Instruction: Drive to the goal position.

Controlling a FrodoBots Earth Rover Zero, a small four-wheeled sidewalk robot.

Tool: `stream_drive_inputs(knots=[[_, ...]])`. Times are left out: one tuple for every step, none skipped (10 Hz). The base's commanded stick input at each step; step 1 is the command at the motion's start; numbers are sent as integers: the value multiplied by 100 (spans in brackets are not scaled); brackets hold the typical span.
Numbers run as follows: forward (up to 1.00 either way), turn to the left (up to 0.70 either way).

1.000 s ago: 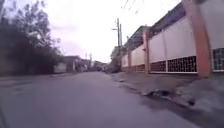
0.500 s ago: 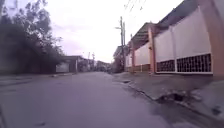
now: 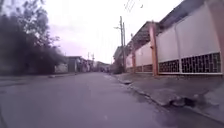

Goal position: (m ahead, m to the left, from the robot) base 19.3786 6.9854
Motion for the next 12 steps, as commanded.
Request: stream_drive_inputs(knots=[[70,0],[70,0],[70,0],[70,0],[70,0],[70,0],[70,0],[70,0],[70,0],[70,0],[70,0],[70,0]])
